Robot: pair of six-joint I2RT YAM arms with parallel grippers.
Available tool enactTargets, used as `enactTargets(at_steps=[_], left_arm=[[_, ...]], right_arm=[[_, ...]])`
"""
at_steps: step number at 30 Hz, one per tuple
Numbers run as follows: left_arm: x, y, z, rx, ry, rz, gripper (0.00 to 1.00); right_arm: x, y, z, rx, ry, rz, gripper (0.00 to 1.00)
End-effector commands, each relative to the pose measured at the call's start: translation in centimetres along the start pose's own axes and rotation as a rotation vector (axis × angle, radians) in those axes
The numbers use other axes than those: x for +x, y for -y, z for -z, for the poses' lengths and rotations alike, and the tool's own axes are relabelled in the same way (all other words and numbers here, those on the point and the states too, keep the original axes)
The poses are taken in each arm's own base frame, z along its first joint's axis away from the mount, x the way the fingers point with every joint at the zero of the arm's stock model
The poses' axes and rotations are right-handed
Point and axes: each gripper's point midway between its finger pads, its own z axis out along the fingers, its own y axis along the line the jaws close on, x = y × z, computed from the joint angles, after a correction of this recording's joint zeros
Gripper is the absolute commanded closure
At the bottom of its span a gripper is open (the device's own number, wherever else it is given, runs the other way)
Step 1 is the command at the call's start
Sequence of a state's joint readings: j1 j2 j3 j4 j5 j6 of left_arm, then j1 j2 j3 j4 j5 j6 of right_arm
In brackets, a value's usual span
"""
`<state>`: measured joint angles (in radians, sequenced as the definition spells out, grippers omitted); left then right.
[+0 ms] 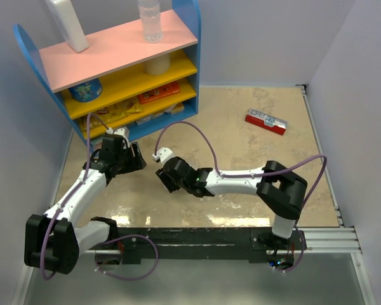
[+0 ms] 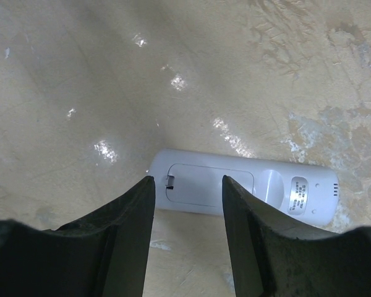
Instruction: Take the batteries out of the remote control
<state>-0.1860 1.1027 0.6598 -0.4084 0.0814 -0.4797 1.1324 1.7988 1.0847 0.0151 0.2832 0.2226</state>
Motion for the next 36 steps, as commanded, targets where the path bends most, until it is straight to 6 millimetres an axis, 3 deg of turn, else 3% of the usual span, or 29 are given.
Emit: enactTargets(at_steps=[1,18,36], left_arm=[[-0.9,0.4,0.1,0.003,0.025,0.011,0.35],[-1.0,0.3,0.1,-0.001,0.031,0.008,0.36],[-0.9,0.3,0.0,-0.005,0.027,0.004,0.36]], right_arm=[[-2.4,-0.2,-0.2,0.021,0.060,0.013,0.50],[-1.2,-0.9,-0.9,0.030,0.032,0.043,0.51],[-1.0,-0.3,-1.1,0.095,0.025,0.071,0.53]])
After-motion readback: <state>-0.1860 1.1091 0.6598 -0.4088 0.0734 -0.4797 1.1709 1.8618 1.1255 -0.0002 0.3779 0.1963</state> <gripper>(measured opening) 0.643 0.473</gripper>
